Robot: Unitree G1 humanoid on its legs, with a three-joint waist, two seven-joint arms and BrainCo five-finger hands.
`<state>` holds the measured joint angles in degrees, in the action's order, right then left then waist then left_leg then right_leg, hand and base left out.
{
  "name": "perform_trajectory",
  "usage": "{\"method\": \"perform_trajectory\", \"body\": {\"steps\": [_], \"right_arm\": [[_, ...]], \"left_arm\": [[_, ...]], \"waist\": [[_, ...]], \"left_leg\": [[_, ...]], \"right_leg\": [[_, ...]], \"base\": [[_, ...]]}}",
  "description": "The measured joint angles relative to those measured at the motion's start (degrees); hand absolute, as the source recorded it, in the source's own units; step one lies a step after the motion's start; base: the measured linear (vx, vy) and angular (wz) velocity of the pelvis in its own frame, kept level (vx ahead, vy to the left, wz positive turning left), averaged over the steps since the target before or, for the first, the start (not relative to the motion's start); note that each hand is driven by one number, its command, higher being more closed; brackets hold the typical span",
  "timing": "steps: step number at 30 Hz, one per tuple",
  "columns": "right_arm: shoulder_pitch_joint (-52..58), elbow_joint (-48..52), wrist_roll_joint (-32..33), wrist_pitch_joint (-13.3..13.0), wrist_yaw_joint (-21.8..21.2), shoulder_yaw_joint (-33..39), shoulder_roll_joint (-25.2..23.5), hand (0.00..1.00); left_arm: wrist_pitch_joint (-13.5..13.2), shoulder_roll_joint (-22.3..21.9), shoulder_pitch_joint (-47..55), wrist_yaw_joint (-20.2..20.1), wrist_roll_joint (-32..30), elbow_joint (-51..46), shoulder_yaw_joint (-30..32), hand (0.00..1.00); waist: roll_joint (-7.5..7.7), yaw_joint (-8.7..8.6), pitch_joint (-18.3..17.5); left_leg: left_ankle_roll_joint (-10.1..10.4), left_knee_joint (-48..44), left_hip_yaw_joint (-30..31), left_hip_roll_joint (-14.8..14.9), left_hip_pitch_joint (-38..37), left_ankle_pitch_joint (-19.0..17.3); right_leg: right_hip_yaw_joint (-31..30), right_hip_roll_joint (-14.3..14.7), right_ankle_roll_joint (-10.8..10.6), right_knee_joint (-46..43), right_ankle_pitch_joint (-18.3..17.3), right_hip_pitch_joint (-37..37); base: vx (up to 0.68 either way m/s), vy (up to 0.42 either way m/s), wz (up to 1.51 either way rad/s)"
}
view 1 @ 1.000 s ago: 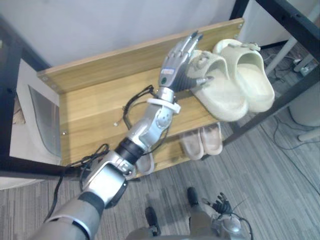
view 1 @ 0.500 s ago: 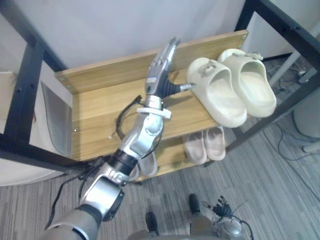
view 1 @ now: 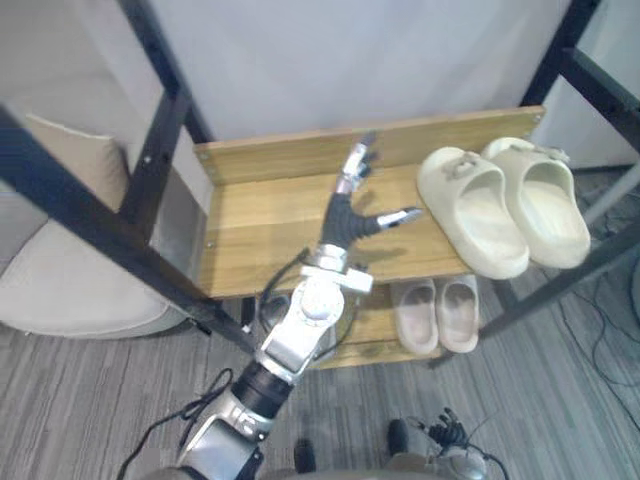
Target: Organize the slippers on the shoe rack
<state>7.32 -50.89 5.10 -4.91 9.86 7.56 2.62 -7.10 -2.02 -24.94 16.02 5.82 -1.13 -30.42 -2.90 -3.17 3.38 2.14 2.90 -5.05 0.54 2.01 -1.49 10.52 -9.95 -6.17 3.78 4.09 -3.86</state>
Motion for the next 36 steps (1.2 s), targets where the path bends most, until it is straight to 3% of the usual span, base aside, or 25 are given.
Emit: {"method": "perform_trajectory", "body": {"steps": [9,16,22,32,36], "right_arm": [[-0.1,0.0,2.3,0.5,0.2,-1.2,-0.2,0.0],[-1.8,-0.1,2.4,1.0,0.3,-2.2,-1.3,0.0],[-5.1,-1.8,2.9,1.2,0.3,-3.7,-2.9,0.0],[-6.2,-1.8,4.0,1.2,0.5,-3.7,-2.8,0.0],[-6.1,-1.7,4.0,1.2,1.0,-3.6,-2.8,0.0]], "left_arm": [[0.3,-1.6,0.1,-4.9,12.1,4.8,-5.6,0.0],[0.9,-0.6,1.1,-5.2,13.6,12.6,-6.3,0.0],[0.2,-0.4,-1.4,-5.1,14.5,13.5,-6.6,0.0],[0.3,-3.5,-8.7,-4.6,14.6,17.8,-8.7,0.0],[0.1,-3.7,-9.1,-2.4,14.6,17.8,-8.6,0.0]], "waist": [[0.81,0.0,-0.8],[1.96,-0.27,-0.9],[4.5,-0.65,0.6],[4.68,-1.58,1.4],[4.68,-1.35,1.4]], "left_leg": [[0.2,0.9,3.3,-0.1,-0.3,1.5],[0.5,2.9,3.0,0.3,-1.1,2.7],[0.8,2.9,1.1,0.8,-0.9,2.4],[1.0,2.9,-1.9,0.9,1.0,2.0],[0.7,2.9,-3.9,0.7,0.5,1.3]], "right_leg": [[4.3,-0.2,0.0,0.0,-0.5,1.9],[4.5,0.4,0.3,1.3,0.2,2.3],[2.9,1.1,0.6,1.7,0.3,0.9],[-0.7,1.1,0.4,1.3,0.8,-2.3],[-2.7,1.1,0.2,1.3,0.9,-2.9]], "base": [[-0.03,-0.02,0.22],[-0.03,-0.014,-0.01],[-0.02,-0.005,-0.16],[0.02,0.002,-0.14],[0.01,0.006,-0.2]]}}
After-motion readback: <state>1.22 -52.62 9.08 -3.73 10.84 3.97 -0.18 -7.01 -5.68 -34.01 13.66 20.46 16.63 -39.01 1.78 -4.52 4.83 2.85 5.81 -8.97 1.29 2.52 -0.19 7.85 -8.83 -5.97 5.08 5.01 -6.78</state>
